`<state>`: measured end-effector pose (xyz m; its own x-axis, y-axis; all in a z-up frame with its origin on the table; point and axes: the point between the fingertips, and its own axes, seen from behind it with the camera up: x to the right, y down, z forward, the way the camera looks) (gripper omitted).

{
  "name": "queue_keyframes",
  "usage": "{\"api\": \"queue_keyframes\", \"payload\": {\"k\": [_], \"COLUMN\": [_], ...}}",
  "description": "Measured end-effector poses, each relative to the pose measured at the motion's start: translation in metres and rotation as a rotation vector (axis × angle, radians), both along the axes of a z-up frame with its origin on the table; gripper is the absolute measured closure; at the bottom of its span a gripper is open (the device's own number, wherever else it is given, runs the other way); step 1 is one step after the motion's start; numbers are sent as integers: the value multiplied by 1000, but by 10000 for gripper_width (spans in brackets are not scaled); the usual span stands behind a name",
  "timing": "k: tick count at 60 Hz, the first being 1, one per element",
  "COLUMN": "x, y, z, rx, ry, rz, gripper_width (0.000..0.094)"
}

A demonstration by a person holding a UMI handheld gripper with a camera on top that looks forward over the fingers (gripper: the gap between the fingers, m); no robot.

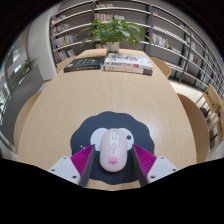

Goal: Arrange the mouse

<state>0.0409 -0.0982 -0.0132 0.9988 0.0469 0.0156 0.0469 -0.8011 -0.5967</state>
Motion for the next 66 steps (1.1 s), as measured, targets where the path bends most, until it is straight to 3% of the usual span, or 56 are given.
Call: {"api": "queue_keyframes", "payload": {"k": [3,15,24,34,45,66], "x": [-4,-22,-34,-54,-73,-106], "y": [0,-4,-32,-68,-108,-147], "z": [12,116,194,248,267,267], "rx": [4,133,227,307,337,338], "ry": [-10,-49,-44,-18,10,-5], "rz": [26,61,24,-12,-45,6], "gripper_width": [121,123,125,125,127,126]}}
